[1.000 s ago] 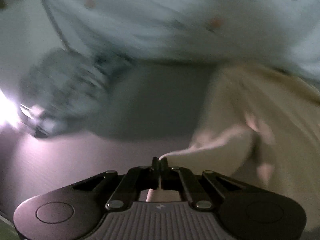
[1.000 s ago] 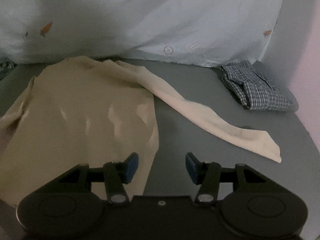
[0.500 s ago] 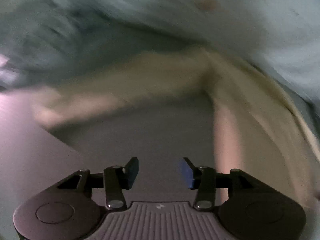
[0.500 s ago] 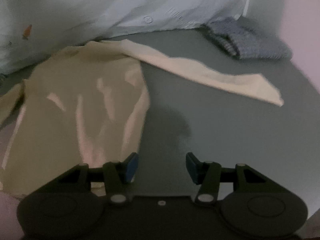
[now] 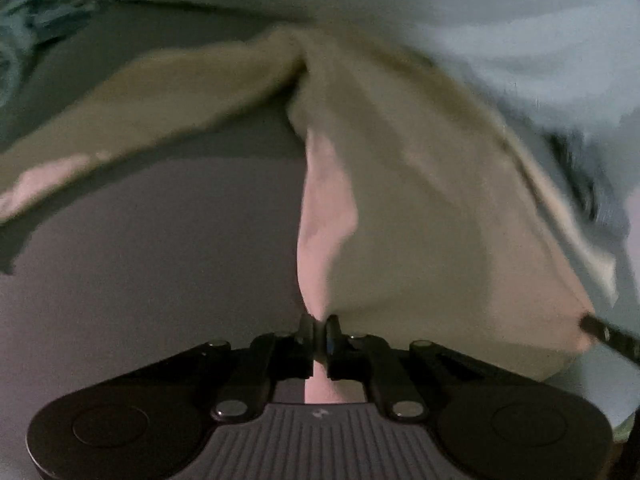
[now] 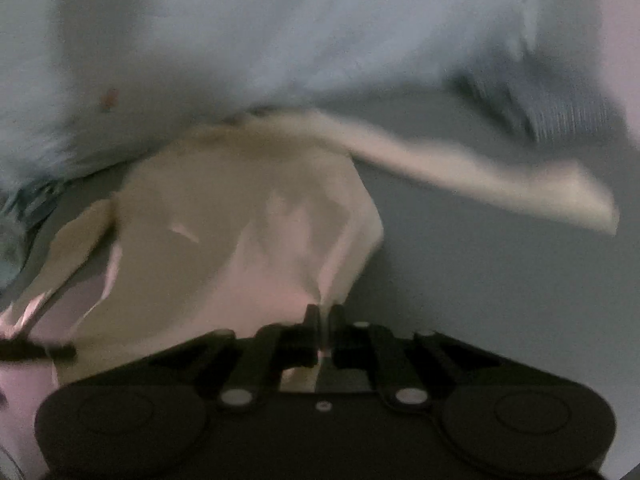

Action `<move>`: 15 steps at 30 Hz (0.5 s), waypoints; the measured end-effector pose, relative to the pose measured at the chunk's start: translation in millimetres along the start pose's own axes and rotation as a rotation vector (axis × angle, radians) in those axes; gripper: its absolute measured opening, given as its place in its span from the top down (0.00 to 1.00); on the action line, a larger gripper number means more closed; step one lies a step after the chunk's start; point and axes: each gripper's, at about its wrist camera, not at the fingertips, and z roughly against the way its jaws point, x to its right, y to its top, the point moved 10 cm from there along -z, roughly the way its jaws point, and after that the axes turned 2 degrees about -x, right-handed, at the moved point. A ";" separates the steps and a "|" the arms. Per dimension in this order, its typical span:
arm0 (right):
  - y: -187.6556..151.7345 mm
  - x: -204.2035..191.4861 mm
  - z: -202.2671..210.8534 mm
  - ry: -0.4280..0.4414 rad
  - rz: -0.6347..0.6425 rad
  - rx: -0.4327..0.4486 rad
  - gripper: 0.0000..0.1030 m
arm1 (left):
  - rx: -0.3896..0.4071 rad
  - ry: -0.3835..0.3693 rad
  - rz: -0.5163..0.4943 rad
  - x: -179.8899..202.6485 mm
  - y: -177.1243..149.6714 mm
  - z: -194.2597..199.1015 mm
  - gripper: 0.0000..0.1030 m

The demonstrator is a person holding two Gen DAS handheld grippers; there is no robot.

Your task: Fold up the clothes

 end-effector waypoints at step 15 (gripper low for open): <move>-57.9 -4.2 -21.0 -0.068 0.030 -0.205 0.67 | -0.081 0.216 0.163 -94.8 -36.8 -2.5 0.88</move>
